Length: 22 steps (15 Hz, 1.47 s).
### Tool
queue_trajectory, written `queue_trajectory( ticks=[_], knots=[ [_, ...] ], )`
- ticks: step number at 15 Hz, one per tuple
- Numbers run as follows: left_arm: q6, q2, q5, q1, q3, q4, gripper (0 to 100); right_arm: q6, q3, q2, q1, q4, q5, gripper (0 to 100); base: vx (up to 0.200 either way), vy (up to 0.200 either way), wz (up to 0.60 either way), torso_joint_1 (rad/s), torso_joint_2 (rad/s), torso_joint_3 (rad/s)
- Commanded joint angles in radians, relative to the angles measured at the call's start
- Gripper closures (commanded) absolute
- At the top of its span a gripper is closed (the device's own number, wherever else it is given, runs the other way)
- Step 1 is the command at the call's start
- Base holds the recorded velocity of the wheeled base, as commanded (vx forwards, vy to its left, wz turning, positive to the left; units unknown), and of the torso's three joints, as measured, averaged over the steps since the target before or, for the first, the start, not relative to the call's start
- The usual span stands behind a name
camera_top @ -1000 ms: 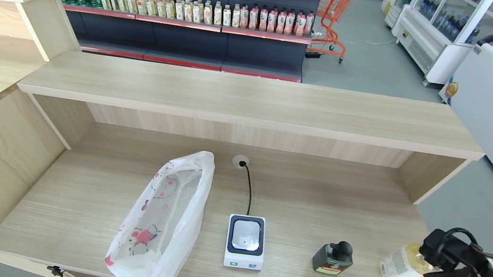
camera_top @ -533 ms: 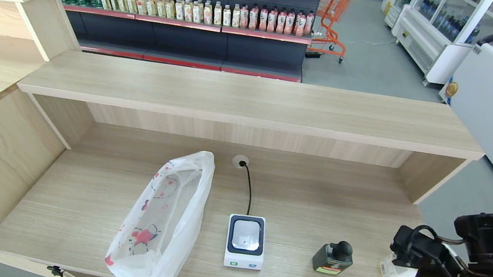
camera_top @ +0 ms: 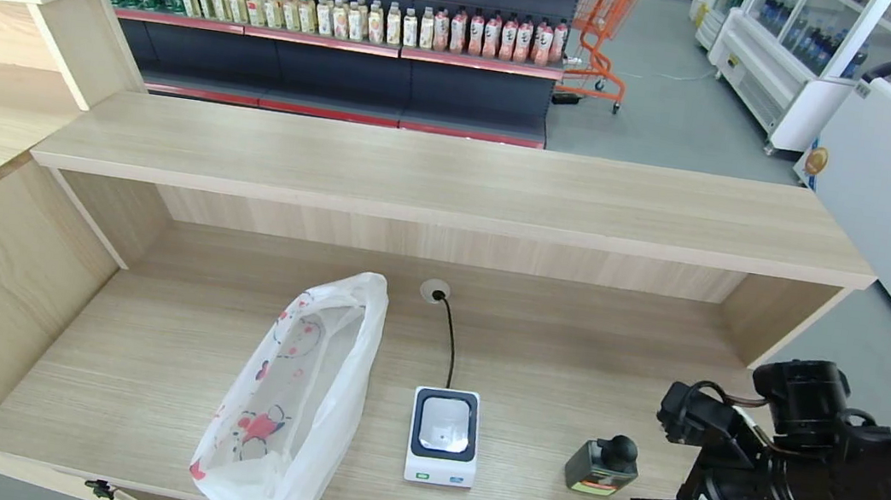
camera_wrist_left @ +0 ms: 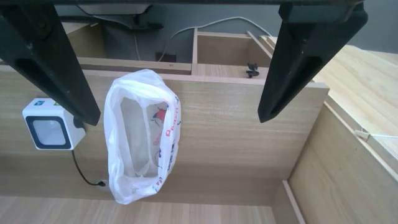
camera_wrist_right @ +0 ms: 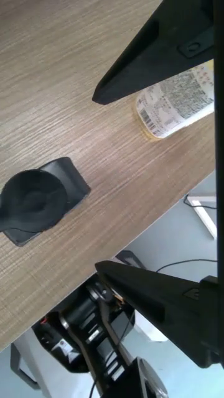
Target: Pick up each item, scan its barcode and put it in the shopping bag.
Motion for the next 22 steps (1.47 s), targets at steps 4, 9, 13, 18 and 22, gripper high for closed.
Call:
queue_trajectory(
  ticks=[4,9,13,18,22],
  knots=[
    [0.0,0.0,0.0,0.002,0.0,0.0,0,0.0,-0.067,0.154,0.071,-0.058,0.003,0,0.0,0.0,0.0,0.0,0.0,0.0],
    [0.0,0.0,0.0,0.0,0.0,-0.001,0,-0.009,-0.084,0.258,0.132,-0.192,0.0,0,0.0,0.0,0.0,0.0,0.0,0.0],
    [0.0,0.0,0.0,0.0,0.0,0.0,0,-0.026,-0.099,0.285,0.146,-0.196,-0.002,100,0.0,0.0,0.0,0.0,0.0,0.0],
    [0.0,0.0,0.0,0.0,0.0,-0.001,0,-0.025,-0.081,0.24,0.142,-0.198,0.001,100,0.0,0.0,0.0,0.0,0.0,0.0],
    [0.0,0.0,0.0,0.0,0.0,-0.001,0,0.161,-0.038,0.062,0.119,-0.21,0.031,100,0.0,0.0,0.0,0.0,0.0,0.0]
  ],
)
